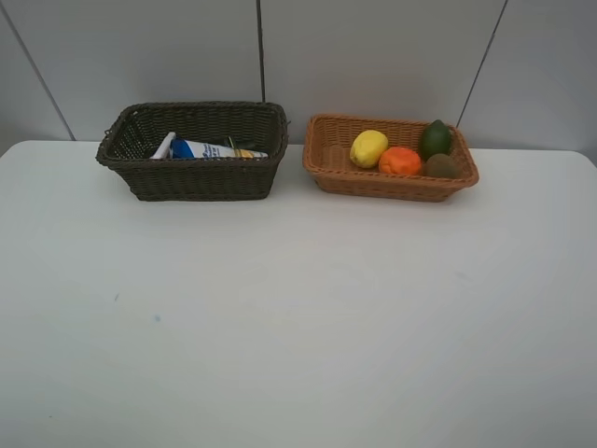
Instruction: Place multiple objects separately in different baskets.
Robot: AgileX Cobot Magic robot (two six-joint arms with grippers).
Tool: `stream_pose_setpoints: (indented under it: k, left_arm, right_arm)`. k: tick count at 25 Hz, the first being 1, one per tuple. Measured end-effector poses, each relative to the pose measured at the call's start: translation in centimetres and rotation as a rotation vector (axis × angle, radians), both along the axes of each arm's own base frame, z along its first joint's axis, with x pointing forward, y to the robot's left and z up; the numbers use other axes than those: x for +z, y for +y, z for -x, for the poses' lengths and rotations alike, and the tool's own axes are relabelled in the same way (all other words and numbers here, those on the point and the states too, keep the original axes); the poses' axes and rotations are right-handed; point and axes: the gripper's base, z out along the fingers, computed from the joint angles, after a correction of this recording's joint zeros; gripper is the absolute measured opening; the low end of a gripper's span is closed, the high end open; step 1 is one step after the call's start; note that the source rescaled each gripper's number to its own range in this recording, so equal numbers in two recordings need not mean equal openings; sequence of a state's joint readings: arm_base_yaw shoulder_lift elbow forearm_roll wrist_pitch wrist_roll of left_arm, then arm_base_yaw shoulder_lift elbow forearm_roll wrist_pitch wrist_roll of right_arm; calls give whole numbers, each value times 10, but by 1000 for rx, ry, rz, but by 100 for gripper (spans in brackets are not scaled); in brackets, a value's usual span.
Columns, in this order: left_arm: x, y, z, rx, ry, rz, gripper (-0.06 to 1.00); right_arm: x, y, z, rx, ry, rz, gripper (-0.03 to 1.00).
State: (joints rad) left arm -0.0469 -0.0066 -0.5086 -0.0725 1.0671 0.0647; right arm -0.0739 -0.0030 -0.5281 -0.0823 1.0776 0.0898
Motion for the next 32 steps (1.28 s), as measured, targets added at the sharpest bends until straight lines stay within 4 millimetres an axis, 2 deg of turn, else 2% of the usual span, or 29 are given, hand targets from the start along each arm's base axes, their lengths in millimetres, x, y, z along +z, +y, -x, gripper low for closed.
stream_pose_setpoints:
  k: [32]
  left_arm:
    - [0, 0, 0, 0, 0, 0, 99]
  right_arm:
    - [0, 1, 0, 18, -2, -8, 96]
